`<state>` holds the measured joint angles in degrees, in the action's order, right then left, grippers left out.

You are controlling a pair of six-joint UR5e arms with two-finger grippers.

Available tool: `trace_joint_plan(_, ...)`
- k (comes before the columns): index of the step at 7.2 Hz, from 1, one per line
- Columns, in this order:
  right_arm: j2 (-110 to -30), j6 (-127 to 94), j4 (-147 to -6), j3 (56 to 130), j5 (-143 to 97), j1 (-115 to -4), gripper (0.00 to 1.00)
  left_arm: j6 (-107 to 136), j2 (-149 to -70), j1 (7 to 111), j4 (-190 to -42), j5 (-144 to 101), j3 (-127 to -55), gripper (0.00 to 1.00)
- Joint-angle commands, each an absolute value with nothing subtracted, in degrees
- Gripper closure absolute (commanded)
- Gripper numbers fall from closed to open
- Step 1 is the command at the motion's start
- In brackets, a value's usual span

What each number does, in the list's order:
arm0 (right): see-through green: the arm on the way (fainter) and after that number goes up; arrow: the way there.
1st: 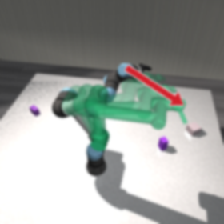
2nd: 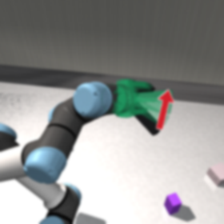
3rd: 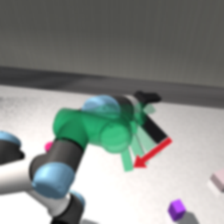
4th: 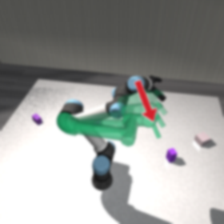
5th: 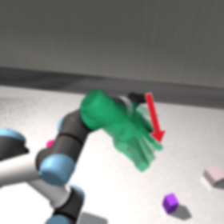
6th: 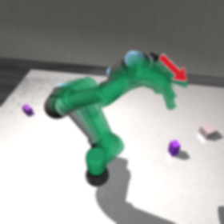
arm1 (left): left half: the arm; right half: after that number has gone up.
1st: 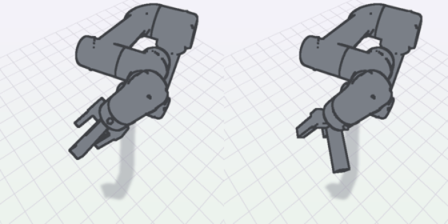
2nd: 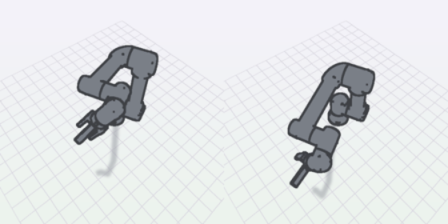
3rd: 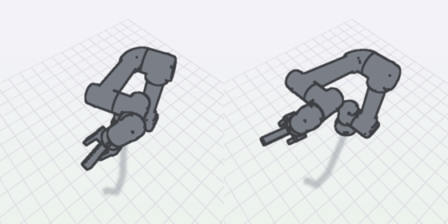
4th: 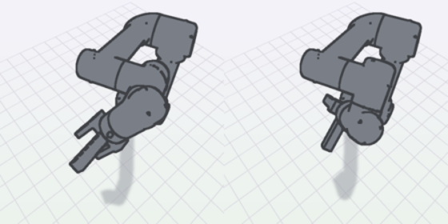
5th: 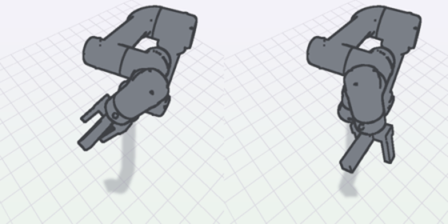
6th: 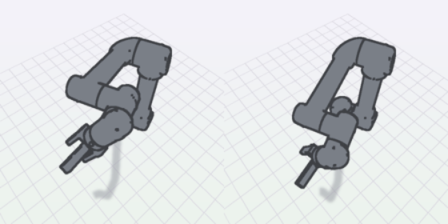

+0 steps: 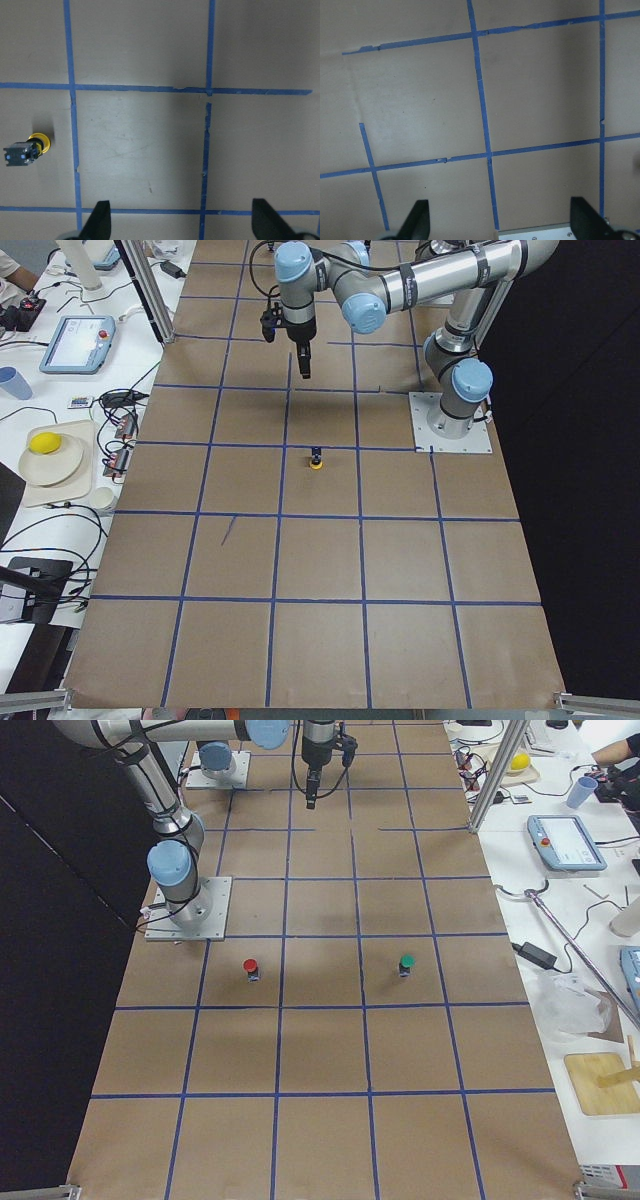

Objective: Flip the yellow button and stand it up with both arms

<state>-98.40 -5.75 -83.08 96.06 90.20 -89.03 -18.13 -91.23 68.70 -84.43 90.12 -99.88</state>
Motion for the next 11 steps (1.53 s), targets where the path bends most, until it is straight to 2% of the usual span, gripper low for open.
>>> trace_joint_plan(1,-98.5,-5.8,-83.1,96.1,90.1,-89.0,0.0,-24.2,-93.3,63.6,-80.2,90.8,-103.4,0.04)
trace_joint_plan(3,-98.5,-5.8,-83.2,96.1,90.2,-88.9,0.0,-29.1,-96.8,62.4,-66.5,95.8,-109.1,0.02)
trace_joint_plan(5,-98.5,-5.8,-83.2,96.1,90.0,-88.9,0.0,-36.2,-100.6,56.6,-59.4,96.0,-112.3,0.03)
trace_joint_plan(10,-99.2,-5.1,-80.8,95.9,89.4,-88.5,0.0,-34.9,-102.8,58.4,-59.8,96.7,-113.6,0.05)
trace_joint_plan(11,-100.5,-5.1,-80.8,96.4,89.9,-88.9,0.0,-34.8,-102.7,58.4,-59.9,96.9,-113.8,0.24)
